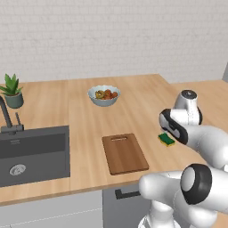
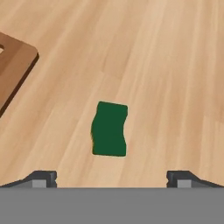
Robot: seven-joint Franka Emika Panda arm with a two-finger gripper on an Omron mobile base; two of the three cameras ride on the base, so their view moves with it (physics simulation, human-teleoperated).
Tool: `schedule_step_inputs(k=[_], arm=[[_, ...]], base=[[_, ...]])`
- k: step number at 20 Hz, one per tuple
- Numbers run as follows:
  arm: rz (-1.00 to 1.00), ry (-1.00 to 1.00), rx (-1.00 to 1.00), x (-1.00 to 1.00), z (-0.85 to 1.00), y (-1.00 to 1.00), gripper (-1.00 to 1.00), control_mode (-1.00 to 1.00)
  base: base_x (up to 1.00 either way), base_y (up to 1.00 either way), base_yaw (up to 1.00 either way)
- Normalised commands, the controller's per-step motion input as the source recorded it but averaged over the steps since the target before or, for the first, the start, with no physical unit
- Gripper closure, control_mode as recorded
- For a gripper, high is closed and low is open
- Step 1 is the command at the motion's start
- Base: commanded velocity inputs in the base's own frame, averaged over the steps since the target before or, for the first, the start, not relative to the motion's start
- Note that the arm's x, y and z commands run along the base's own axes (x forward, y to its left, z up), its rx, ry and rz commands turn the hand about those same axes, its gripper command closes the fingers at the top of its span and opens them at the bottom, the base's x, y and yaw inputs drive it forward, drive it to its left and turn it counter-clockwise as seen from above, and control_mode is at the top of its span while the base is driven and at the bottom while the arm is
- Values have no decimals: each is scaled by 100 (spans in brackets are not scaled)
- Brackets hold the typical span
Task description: Pick up the sponge from the counter and clean the cutting board by briefly scrubbing or pressing down on the cutting board. Once finished, release the sponge.
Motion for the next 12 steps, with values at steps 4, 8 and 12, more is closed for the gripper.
schedule_step_inputs(k=[4,8,12], arm=[[0,0,-1,-1,-19,0,-100,-100],[0,0,-5,0,-46,0,-100,-100],[0,0,0,0,-64,1,-100,-100]], base=[[0,0,0],[0,0,0],[0,0,0]])
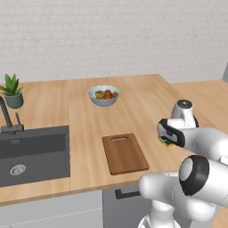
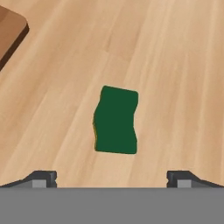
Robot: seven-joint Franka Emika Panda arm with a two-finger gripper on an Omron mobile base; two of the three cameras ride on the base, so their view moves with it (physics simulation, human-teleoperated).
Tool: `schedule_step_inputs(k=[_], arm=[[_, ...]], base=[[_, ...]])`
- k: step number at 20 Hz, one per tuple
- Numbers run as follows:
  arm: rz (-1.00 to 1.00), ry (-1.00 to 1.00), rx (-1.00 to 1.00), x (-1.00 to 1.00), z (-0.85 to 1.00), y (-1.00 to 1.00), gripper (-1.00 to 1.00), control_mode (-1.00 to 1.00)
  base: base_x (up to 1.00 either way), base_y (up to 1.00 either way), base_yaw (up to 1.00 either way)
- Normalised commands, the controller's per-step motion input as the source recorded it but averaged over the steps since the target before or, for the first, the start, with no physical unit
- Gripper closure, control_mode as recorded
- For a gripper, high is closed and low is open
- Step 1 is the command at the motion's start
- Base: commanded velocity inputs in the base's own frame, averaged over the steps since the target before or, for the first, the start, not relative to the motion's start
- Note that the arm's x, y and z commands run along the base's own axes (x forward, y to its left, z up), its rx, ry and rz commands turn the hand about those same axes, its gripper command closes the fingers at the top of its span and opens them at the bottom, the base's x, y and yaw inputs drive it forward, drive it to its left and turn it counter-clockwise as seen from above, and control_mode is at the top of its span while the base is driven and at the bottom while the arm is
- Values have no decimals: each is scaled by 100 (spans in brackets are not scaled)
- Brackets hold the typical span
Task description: Pick up the sponge from the counter and clean the cutting board by briefly scrubbing or pressing down on the cutting board. Once finished, release the sponge.
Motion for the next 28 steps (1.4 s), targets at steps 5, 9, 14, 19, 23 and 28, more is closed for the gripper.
schedule_step_inputs(k=[5,9,14,19,23,28], arm=[[0,0,7,-10,-37,0,-100,-100],[0,0,1,0,-15,0,-100,-100],[0,-7,0,0,-1,0,-100,-100],[0,-3,0,10,2,0,-100,-100],[0,1,0,16,-15,0,-100,-100],[0,0,1,32,-6,-7,-100,-100]], base=[[0,0,0],[0,0,0],[0,0,0],[0,0,0],[0,0,0],[0,0,0]])
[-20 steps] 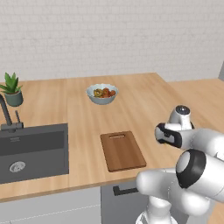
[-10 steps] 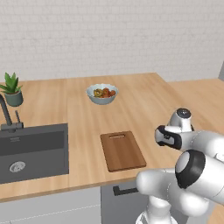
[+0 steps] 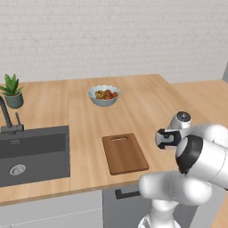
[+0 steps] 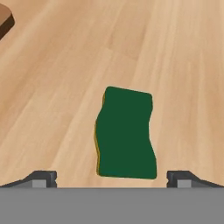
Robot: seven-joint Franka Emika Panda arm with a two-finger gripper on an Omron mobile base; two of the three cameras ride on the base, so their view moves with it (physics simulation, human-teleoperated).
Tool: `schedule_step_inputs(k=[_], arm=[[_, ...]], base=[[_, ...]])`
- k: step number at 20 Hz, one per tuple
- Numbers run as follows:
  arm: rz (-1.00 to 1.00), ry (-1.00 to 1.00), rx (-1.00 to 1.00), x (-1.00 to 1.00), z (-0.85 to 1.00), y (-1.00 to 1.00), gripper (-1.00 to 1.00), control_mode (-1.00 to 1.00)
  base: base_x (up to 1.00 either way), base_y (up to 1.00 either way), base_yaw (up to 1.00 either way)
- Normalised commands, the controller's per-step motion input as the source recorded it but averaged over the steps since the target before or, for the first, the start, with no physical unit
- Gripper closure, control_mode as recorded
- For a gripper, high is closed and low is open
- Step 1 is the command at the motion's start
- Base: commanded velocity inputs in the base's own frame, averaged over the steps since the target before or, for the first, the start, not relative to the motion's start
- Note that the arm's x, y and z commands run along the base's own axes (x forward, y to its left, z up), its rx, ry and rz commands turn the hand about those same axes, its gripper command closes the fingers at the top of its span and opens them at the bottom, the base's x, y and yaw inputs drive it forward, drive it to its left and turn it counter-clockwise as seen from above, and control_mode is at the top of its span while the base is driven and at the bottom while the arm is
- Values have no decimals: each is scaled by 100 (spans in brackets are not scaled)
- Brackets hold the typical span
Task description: Pick up the sponge from the counter and clean the cutting board by briefly scrubbing or pressing down on the cutting board. Once finished, release the sponge.
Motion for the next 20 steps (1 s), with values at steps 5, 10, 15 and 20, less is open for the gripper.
schedule_step_inputs(k=[5,10,15,20], arm=[[0,0,7,25,0,-34,-100,-100],[0,1,-1,8,-33,-10,-100,-100],[0,1,-7,0,-48,0,-100,-100],[0,0,-7,0,-38,0,100,-100]], base=[[0,0,0],[0,0,0],[0,0,0],[0,0,0]])
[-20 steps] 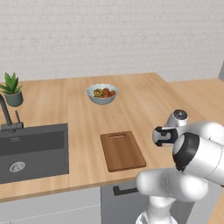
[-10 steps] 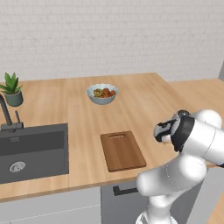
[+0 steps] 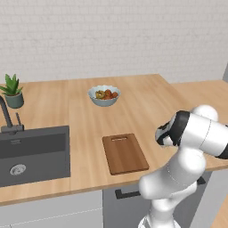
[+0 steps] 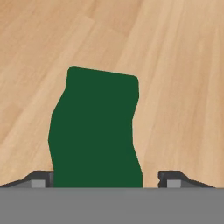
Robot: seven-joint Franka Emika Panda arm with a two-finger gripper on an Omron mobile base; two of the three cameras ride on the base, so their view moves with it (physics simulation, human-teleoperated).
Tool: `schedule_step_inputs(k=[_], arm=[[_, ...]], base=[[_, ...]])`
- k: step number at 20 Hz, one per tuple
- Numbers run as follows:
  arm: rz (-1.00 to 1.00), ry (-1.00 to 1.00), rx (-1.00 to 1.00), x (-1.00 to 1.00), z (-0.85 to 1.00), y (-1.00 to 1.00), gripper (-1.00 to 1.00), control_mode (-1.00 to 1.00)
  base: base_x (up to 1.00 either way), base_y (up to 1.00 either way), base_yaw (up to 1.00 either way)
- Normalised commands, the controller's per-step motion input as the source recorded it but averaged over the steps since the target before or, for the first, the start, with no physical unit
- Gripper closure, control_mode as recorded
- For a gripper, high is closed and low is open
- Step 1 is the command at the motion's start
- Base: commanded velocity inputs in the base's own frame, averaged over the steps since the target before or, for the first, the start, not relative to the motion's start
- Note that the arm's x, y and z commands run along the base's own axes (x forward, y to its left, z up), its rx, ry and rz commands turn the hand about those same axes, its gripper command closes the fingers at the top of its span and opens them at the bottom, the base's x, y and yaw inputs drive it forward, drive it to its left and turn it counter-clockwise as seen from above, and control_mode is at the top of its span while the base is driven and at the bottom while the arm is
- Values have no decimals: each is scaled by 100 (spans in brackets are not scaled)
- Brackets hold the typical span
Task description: Pick up the sponge from the counter and clean the cutting board by briefly scrubbing or pressing down on the cutting board. Once finished, release the sponge.
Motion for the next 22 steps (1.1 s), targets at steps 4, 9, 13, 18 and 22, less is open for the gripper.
schedule_step_inputs(k=[4,9,13,18,22], arm=[[0,0,-1,0,-19,0,100,-100],[0,0,0,0,-8,0,100,-100],[0,0,0,-9,7,4,100,-100],[2,0,0,-24,36,40,100,-100],[3,0,0,-35,42,68,100,-100]], base=[[0,0,0],[0,0,0],[0,0,0],[0,0,0],[0,0,0]])
